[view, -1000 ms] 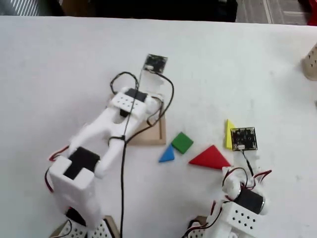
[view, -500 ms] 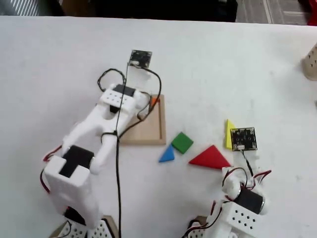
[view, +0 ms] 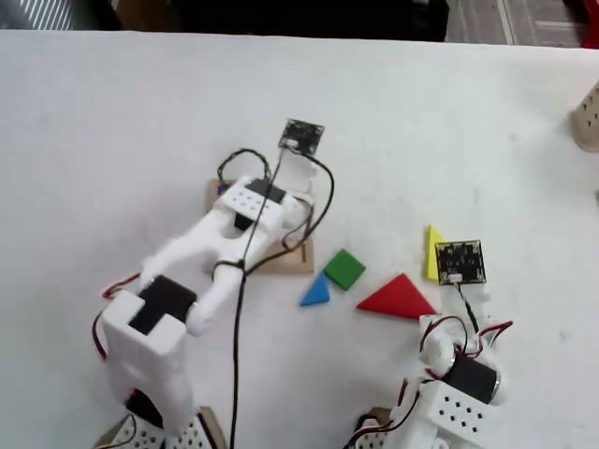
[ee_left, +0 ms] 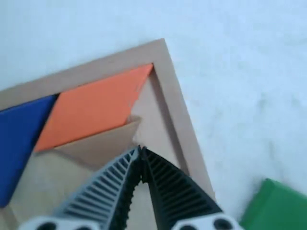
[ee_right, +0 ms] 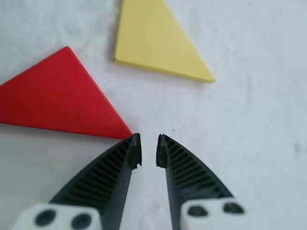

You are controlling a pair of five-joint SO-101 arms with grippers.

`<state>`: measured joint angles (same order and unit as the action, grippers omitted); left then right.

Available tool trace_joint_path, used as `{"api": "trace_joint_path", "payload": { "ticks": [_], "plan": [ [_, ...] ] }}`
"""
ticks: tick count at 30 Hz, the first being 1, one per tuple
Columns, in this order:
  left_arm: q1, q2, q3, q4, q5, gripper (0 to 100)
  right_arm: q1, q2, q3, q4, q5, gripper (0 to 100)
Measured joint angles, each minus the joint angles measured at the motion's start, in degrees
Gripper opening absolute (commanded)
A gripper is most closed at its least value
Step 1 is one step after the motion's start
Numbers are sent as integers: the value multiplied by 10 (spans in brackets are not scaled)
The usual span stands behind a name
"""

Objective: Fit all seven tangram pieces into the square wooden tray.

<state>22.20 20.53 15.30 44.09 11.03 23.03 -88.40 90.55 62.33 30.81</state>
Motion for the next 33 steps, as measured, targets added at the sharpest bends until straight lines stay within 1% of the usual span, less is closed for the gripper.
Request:
{"api": "trace_joint_path", "payload": {
  "ticks": [12,17,21,25,28,30,33],
  "plan": [
    [-57,0,-1,0,0,23,0,0,0,0,0,63],
    [-57,0,-7,37,0,23,0,0,0,0,0,63],
    [-34,-7,-10,59,0,23,0,0,0,0,0,63],
    [-11,-49,-10,93,0,23,0,0,0,0,0,63],
    [-13,-82,-10,121,0,23,0,0,0,0,0,63],
    [-27,-92,4,121,-1,23,0,0,0,0,0,63],
    [-80,-94,50,90,-1,23,0,0,0,0,0,63]
  ]
}}
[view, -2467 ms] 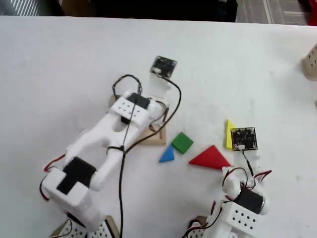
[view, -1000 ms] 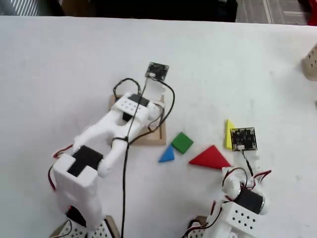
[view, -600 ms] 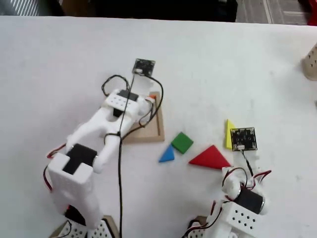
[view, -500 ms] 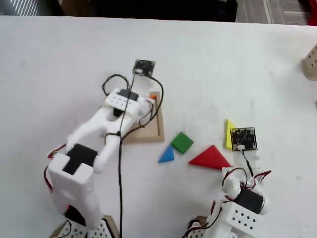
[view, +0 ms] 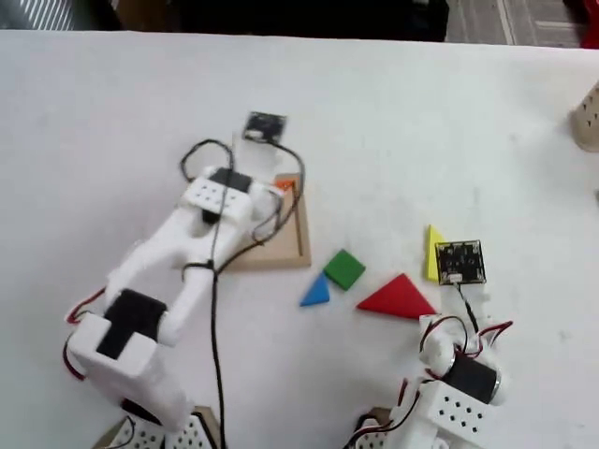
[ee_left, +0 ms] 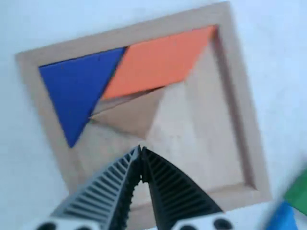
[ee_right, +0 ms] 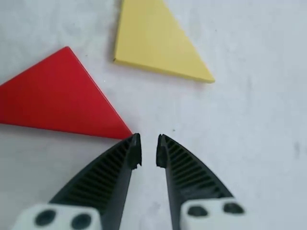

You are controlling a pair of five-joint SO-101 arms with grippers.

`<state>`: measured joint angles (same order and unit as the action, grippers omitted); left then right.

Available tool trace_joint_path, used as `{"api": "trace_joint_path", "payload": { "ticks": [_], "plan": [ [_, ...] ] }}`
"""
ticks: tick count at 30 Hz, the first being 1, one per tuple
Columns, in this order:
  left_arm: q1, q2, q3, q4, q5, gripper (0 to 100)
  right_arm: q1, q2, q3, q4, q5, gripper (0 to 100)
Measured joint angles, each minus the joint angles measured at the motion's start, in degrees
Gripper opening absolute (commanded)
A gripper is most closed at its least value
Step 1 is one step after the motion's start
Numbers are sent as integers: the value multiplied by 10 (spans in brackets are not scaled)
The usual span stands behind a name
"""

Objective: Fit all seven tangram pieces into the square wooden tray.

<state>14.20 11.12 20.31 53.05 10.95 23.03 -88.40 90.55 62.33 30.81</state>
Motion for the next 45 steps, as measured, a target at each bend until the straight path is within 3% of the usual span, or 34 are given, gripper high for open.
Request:
{"api": "trace_joint_path", "payload": {
  "ticks": [5,14,24,40,45],
  "plan": [
    [-78,0,46,-38,1,23,0,0,0,0,0,63],
    [-86,23,48,-110,1,23,0,0,0,0,0,63],
    [-85,105,-73,-58,4,23,0,0,0,0,0,63],
    [-45,106,-91,-58,5,23,0,0,0,0,20,63],
    [-45,105,-104,-2,4,23,0,0,0,0,22,63]
  ]
}}
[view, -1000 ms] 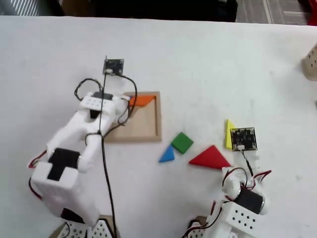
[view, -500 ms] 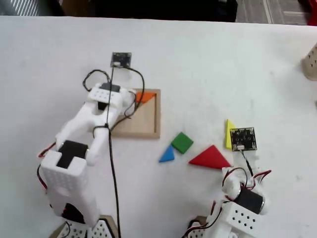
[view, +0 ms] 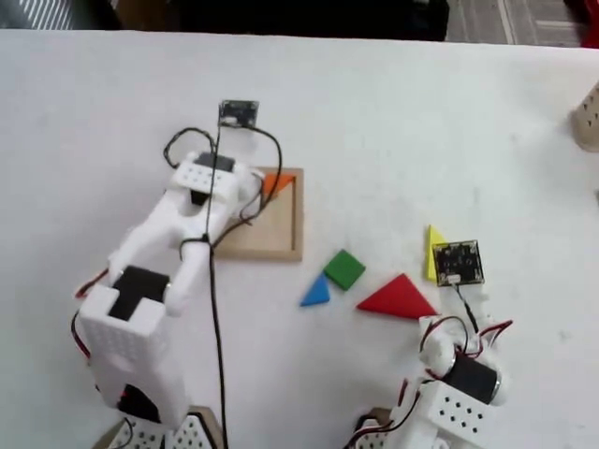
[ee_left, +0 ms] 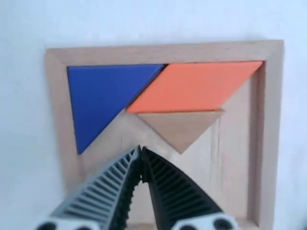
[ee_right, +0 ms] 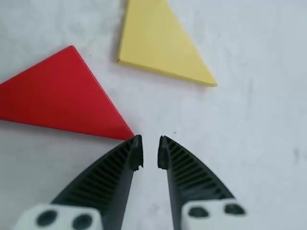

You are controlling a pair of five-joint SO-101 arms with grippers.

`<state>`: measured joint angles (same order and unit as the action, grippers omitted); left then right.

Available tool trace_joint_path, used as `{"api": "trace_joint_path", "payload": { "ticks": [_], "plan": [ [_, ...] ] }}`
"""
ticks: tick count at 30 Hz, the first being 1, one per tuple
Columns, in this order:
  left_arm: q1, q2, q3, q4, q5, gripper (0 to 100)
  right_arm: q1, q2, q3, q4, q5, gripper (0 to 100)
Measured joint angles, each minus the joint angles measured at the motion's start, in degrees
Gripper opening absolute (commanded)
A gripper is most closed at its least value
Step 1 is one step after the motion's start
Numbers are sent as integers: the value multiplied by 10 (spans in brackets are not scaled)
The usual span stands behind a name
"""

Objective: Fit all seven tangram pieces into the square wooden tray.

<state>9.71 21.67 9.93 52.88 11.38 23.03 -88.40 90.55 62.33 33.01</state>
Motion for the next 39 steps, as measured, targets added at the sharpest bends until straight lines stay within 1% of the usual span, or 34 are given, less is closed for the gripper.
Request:
{"api": "trace_joint_path", "payload": {
  "ticks": [4,9,13,16,21,24,26,31,34,37,39],
  "plan": [
    [0,-33,-1,40,0,23,0,0,0,0,2,63],
    [-4,-109,55,45,0,23,0,0,0,0,2,63],
    [-27,-185,118,38,0,23,0,0,0,0,2,63],
    [-54,-238,188,-7,-23,23,0,0,0,0,2,63],
    [-101,-312,320,-122,-95,23,0,0,0,0,2,62],
    [-121,-329,393,-193,-115,23,0,0,0,0,2,60],
    [-135,-331,421,-226,-131,23,0,0,0,0,2,60],
    [-173,-331,434,-243,-177,23,1,0,-30,0,2,62],
    [-176,-331,446,-246,-187,23,1,4,-80,13,2,63],
    [-176,-332,448,-250,-187,23,1,55,-164,45,2,63],
    [-176,-332,448,-250,-187,23,-13,114,-229,74,2,63]
  ]
}}
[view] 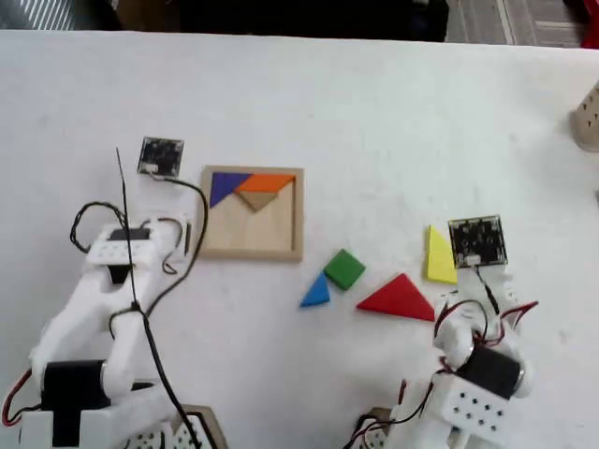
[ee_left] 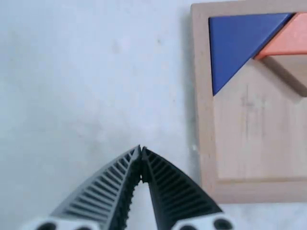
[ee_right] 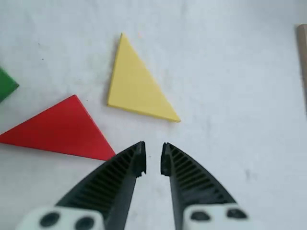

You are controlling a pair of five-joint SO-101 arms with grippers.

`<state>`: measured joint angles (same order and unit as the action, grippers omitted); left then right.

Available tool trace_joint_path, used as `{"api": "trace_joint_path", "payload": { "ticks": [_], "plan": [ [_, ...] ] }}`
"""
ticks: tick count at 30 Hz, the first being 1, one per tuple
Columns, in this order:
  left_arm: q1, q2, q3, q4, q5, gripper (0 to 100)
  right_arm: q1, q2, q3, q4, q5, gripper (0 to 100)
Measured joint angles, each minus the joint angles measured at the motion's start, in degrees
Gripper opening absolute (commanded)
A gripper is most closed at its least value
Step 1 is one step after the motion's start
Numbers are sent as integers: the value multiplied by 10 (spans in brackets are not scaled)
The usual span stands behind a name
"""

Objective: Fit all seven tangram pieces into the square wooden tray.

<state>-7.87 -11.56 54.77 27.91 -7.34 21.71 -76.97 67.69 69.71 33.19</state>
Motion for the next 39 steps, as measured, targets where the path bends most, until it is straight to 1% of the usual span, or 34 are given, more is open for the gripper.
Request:
{"api": "trace_joint_path", "payload": {
  "ticks": [4,7,11,13,16,18,20,22,25,33,39],
  "plan": [
    [-3,0,0,-1,0,24,-79,160,-119,60,0,63],
    [-4,0,2,-13,0,24,-141,273,-178,75,-4,63],
    [-9,0,2,-29,-1,24,-216,370,-227,76,-50,66],
    [-20,0,2,-32,-1,24,-258,400,-250,76,-71,104],
    [-35,0,2,-49,-1,24,-324,440,-279,76,-106,211],
    [-44,0,2,-57,1,26,-363,469,-291,74,-118,260],
    [-51,0,2,-60,18,59,-401,503,-292,60,-118,267],
    [-57,0,2,-61,40,124,-429,542,-291,32,-118,253],
    [-66,0,2,-61,62,198,-436,604,-282,-18,-108,231],
    [-69,0,2,-61,84,202,-435,699,-282,-103,6,226],
    [-69,0,2,-61,84,202,-434,740,-282,-108,62,227]
  ]
}}
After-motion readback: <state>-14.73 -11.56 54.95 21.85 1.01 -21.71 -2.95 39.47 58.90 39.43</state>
